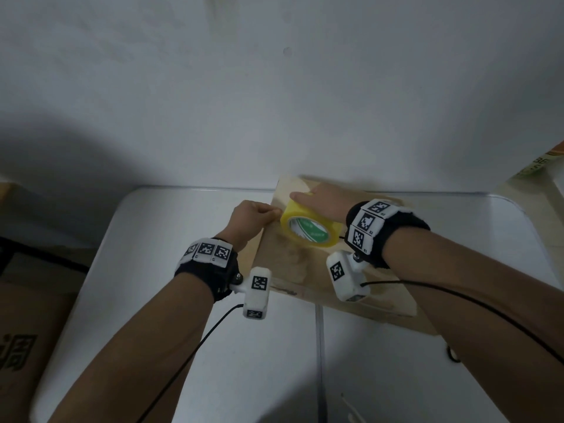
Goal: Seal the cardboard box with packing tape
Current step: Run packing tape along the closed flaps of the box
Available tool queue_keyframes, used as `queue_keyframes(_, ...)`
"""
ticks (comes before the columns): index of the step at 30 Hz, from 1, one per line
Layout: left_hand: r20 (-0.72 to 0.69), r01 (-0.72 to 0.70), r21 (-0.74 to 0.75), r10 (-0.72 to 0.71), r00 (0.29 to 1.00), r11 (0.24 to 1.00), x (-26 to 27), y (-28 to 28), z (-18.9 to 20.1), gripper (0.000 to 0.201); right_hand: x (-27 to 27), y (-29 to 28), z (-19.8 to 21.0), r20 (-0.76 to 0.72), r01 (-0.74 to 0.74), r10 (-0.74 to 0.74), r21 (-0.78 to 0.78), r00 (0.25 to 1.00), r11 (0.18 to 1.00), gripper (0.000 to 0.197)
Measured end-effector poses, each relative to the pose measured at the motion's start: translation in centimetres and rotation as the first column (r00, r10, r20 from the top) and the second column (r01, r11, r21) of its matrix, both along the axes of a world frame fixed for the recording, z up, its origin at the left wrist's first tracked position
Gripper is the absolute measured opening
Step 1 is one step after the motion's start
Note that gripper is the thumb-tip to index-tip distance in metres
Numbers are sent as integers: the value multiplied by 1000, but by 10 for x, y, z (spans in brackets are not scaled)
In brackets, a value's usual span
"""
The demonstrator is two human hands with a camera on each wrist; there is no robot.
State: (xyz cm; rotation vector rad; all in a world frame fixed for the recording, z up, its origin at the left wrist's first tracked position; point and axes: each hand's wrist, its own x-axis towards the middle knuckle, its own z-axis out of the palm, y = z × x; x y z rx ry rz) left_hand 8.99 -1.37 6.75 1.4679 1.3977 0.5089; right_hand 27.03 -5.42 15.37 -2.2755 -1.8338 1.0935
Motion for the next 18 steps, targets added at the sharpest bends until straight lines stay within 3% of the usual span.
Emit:
queue_keyframes(4,42,-14,-9,14,999,1000,-2,-1,-3,14,-2,1,-2,25,4,-4,5,1000,1000,66)
queue_keyframes(15,-29,72,45,-71,997,996,-14,7,6,11,-6,-1,-1,38,12,-12,6,999,1000,69)
queue_keyframes(18,55,-75,48,72,996,996,-37,26,15,15,-1,-6,-1,24,-3,3,-7,1000,1000,68)
